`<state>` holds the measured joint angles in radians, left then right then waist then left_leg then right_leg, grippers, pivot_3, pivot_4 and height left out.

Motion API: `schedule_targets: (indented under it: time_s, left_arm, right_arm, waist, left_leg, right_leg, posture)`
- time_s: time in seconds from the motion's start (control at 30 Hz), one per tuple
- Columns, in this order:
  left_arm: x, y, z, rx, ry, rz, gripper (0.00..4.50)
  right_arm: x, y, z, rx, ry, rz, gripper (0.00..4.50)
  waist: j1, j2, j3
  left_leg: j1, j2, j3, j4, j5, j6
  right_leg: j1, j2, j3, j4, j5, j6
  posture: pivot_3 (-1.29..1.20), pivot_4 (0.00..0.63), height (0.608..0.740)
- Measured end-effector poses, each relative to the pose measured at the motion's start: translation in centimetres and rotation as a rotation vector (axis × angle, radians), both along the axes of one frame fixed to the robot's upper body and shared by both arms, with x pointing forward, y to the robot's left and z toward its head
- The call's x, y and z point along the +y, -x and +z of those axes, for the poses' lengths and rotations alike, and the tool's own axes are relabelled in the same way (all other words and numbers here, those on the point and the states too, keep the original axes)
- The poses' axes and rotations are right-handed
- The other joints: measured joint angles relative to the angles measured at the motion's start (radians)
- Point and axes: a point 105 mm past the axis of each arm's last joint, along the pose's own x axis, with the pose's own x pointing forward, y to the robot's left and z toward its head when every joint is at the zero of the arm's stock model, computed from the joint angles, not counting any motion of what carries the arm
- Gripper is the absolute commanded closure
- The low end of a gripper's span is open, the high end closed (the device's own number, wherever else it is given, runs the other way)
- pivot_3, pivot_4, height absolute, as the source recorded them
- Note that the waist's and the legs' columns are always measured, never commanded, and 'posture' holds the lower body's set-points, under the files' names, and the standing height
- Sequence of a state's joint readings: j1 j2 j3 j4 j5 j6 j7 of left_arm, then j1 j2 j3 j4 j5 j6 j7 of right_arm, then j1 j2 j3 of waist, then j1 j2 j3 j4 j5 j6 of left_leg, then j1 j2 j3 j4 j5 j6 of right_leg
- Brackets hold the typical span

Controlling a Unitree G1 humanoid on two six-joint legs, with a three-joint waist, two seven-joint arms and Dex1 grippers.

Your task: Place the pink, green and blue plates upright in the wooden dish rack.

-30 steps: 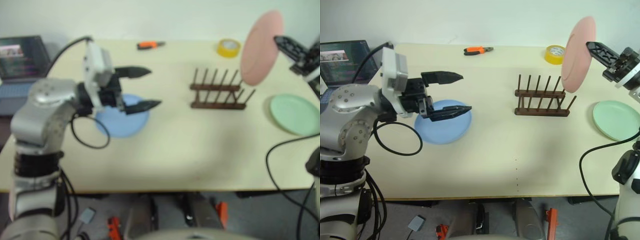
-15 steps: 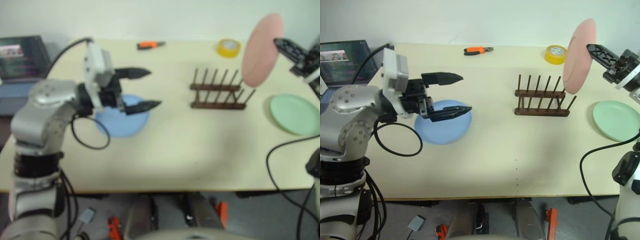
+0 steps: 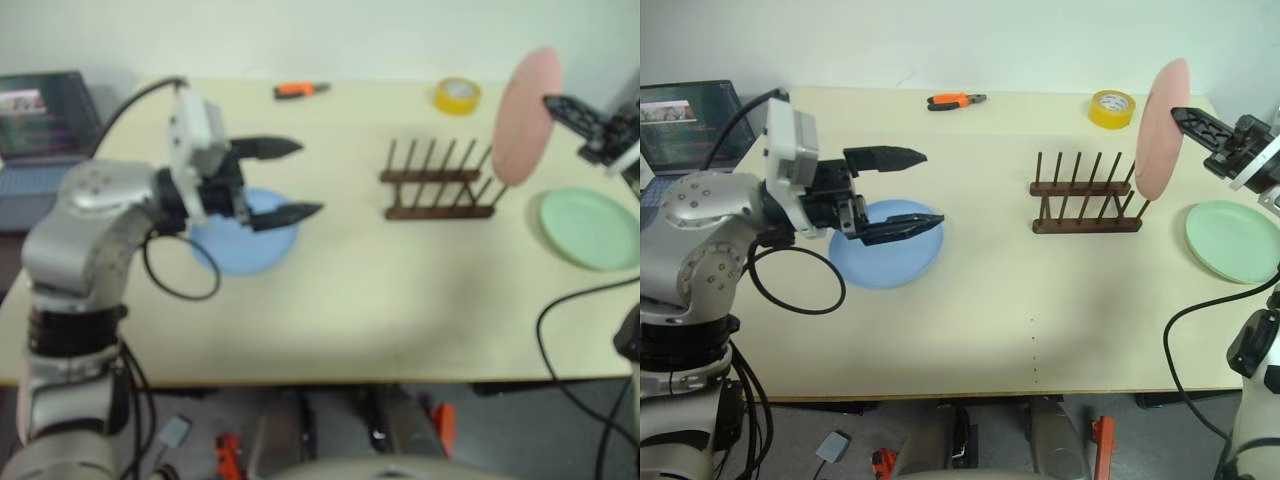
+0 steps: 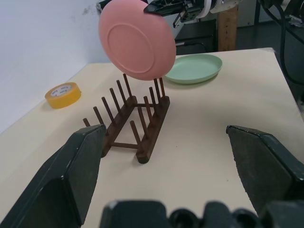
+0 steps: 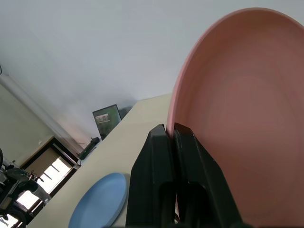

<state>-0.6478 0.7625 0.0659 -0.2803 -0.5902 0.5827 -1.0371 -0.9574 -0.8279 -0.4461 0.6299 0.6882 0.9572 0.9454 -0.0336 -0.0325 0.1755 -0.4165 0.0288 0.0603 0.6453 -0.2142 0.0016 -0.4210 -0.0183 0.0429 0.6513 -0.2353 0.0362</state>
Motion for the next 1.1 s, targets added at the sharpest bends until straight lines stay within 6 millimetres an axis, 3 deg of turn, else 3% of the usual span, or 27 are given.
schedule_targets:
  time_s: [0.27, 1.1]
  left_arm:
    - [0.0, 0.0, 0.0, 0.0, 0.0, 0.001, 0.04]
    - [0.0, 0.0, -0.3, 0.021, -0.003, 0.007, 0.04]
  right_arm:
    - [0.5, 0.4, 1.0, -0.055, 0.001, 0.03, 4.5]
    - [1.3, -0.3, -0.4, -0.016, 0.004, 0.023, 4.5]
  waist:
    - [0.0, 0.0, 0.0]
    - [0.001, 0.0, 0.0]
  left_leg:
    - [-0.001, 0.0, 0.0, -0.001, 0.0, 0.0]
    - [-0.001, 0.0, 0.0, -0.001, 0.0, 0.0]
  right_leg:
    - [0.0, 0.0, 0.0, -0.002, 0.0, 0.0]
    - [0.0, 0.0, 0.0, -0.002, 0.002, -0.001]
  posture:
    - [0.0, 0.15, 0.74]
    - [0.0, 0.15, 0.74]
